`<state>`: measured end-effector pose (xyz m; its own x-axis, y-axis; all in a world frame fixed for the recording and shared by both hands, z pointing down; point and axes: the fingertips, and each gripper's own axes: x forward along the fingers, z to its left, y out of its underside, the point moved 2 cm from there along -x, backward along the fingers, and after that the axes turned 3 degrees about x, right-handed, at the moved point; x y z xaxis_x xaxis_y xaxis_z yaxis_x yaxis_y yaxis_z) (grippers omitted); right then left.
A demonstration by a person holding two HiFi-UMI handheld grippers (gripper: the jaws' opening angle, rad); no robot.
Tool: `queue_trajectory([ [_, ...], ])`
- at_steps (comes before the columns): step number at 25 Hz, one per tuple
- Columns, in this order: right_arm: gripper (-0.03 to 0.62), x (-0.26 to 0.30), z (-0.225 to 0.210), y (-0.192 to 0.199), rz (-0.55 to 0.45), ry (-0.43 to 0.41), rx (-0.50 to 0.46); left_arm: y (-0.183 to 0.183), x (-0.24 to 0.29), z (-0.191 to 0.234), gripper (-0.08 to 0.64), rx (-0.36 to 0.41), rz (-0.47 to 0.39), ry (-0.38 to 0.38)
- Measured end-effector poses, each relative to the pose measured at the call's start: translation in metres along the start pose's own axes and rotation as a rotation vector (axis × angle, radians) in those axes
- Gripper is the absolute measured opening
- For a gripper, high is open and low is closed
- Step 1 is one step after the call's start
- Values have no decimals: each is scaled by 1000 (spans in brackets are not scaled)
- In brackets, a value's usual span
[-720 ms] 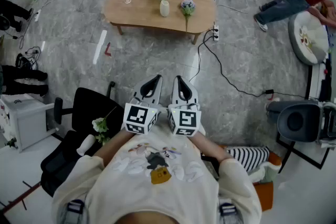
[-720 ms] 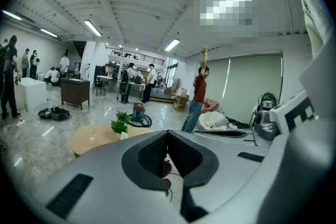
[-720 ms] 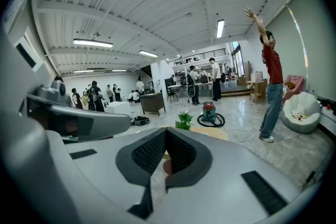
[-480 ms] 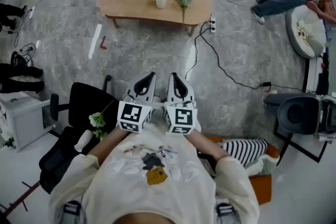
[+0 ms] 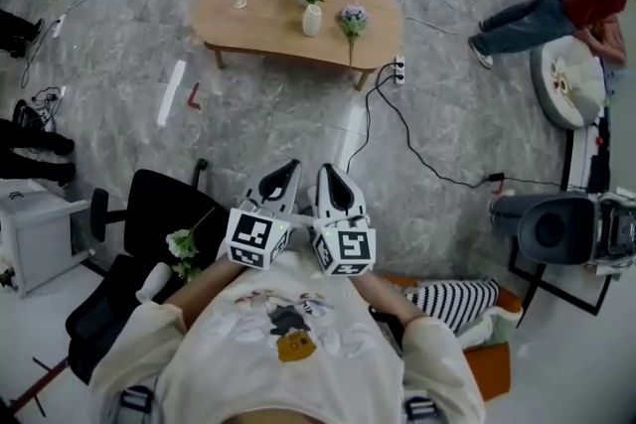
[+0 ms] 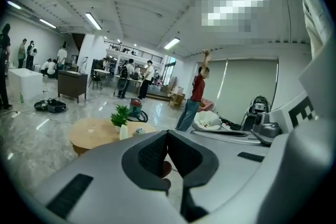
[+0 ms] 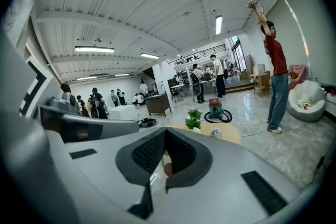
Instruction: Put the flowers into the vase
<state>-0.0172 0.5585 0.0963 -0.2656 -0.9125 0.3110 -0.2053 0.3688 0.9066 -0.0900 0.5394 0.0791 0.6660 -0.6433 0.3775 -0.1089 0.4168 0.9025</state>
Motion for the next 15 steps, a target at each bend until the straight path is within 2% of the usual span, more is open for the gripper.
queue_trajectory([
  [3,5,4,7,7,5,35,-23,9,0,19,9,-86,23,17],
  [5,5,8,7,9,28,68,-17,9,-2,31,9,-115,18,13],
  [9,5,20,9,9,37,54,-36,4,-1,39,9,-78,10,6],
  [12,5,40,6,1,40,31,-43,1,19,51,9,-96,40,4],
  [15,5,71,-9,-8,34,14,-33,-10,43,73,9,-99,36,-31],
])
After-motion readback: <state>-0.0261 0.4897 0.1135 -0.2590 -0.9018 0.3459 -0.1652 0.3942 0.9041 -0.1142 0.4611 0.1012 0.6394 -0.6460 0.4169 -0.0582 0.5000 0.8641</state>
